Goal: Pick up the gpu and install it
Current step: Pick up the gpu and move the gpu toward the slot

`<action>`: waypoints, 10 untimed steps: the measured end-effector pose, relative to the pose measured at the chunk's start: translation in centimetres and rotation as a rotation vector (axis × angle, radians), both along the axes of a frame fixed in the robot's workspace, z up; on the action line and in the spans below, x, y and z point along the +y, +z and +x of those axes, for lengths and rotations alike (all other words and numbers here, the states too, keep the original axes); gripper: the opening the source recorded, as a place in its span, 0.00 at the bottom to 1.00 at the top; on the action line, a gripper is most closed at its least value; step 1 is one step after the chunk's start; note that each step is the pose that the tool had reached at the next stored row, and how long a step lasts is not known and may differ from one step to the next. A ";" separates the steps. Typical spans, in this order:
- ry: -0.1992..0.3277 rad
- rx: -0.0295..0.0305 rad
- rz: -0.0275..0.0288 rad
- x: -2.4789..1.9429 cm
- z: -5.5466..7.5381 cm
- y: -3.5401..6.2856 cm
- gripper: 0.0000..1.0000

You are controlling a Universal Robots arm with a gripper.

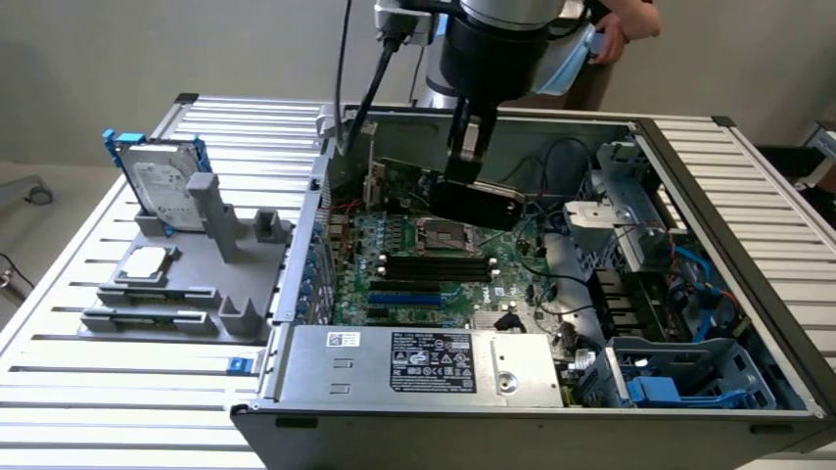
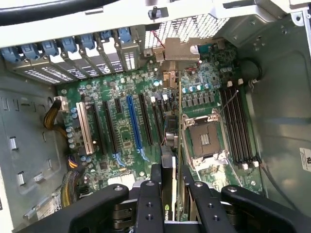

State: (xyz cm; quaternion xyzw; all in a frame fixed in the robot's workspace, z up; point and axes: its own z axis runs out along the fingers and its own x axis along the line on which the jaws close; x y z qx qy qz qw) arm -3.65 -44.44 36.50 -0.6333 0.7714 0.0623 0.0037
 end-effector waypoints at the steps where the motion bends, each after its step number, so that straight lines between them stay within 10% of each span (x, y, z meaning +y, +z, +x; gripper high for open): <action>1: 0.006 -0.0001 0.0001 -0.04 -0.1 -0.03 0.26; 10: 0.065 -0.0002 0.0028 -1.11 -0.2 -0.49 0.26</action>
